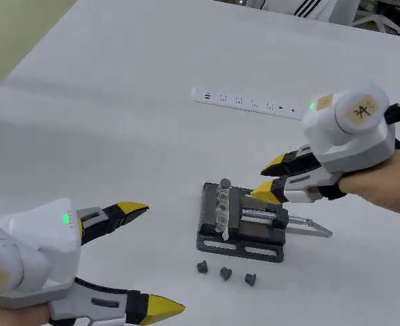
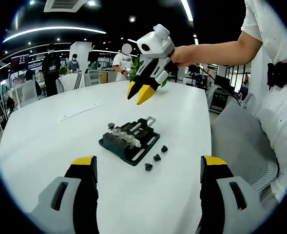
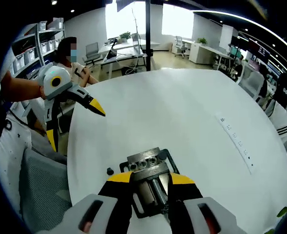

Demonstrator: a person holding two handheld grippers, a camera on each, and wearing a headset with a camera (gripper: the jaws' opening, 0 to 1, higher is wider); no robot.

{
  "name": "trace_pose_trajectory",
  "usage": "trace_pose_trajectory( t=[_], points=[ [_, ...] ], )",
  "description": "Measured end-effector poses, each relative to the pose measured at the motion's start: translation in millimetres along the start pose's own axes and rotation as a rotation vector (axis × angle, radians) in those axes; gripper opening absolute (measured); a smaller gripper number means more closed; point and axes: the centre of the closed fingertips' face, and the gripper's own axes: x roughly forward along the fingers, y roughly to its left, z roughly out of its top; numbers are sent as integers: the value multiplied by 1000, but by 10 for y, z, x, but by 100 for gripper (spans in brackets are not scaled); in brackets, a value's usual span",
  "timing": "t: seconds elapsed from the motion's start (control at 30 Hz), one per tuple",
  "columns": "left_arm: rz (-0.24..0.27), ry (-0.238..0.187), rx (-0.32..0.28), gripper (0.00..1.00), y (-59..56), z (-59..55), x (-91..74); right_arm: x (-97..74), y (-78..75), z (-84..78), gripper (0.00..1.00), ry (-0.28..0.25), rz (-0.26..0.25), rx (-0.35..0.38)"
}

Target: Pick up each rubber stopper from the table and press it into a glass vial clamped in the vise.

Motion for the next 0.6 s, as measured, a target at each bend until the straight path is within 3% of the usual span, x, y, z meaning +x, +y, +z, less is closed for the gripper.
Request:
trace_pose_trajectory(
  t=[0.27,0.6],
  points=[
    [-14,31,15,80,-33,-37,70,-317,165,-217,30,-87,-35,77],
    [-35,64,21,71,-60,-92,208,-541,373,-514,35,-150,-69,170]
  ],
)
